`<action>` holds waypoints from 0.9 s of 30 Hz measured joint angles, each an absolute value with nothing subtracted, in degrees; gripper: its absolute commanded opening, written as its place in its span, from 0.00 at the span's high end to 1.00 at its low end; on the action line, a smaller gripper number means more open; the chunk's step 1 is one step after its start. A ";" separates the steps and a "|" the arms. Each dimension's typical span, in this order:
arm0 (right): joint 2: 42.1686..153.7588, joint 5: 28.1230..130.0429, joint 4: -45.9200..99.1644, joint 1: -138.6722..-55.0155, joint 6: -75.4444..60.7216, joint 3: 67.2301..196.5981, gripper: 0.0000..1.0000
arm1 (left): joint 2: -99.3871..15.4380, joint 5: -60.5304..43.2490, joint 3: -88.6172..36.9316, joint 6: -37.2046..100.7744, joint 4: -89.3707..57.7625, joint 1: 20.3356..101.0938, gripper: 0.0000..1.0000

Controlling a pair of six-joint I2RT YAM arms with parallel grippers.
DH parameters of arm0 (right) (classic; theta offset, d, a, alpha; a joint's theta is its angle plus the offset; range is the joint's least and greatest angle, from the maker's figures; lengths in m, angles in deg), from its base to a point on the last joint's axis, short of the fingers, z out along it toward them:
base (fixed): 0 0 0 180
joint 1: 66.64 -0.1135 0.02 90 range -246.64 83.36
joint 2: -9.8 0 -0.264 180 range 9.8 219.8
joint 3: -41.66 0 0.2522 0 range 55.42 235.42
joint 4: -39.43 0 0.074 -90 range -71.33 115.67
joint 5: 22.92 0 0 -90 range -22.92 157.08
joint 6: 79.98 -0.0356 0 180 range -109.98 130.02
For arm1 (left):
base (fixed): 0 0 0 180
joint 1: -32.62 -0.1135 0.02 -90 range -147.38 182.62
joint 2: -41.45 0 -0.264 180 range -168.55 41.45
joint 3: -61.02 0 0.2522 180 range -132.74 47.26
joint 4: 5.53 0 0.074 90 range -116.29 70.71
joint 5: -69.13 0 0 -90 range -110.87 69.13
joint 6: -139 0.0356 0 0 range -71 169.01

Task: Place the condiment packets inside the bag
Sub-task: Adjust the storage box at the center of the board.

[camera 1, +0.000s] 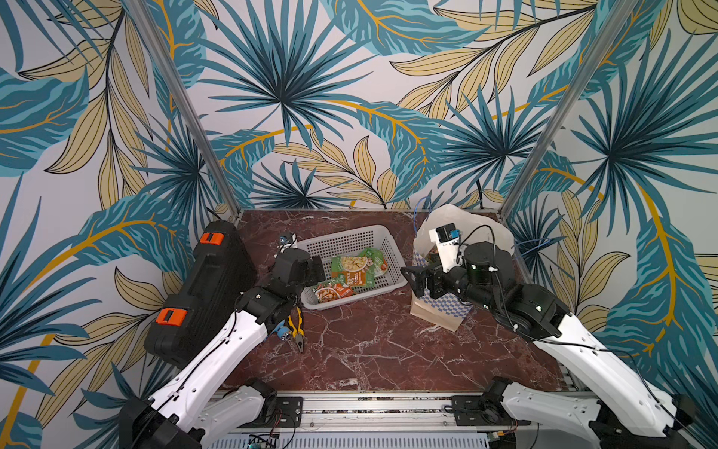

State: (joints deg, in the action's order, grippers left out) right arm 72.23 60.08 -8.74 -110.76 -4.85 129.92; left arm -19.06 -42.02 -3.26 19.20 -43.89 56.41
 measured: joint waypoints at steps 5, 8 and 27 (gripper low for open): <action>83.01 59.93 -9.40 -115.15 -3.21 135.50 0.03 | -22.64 -36.62 3.21 15.73 -35.27 49.94 0.05; 90.33 60.28 -10.84 -115.98 -2.99 139.21 0.03 | -25.48 -34.43 5.57 14.85 -32.06 48.43 0.05; 123.84 70.26 -20.90 -115.98 -5.59 153.46 0.15 | -32.06 -31.35 8.13 12.65 -25.92 48.25 0.05</action>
State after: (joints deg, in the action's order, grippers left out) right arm 123.84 70.26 -20.90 -115.98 -5.59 153.46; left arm -32.06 -31.35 8.13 12.65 -25.92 48.25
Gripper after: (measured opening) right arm 0.850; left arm 0.950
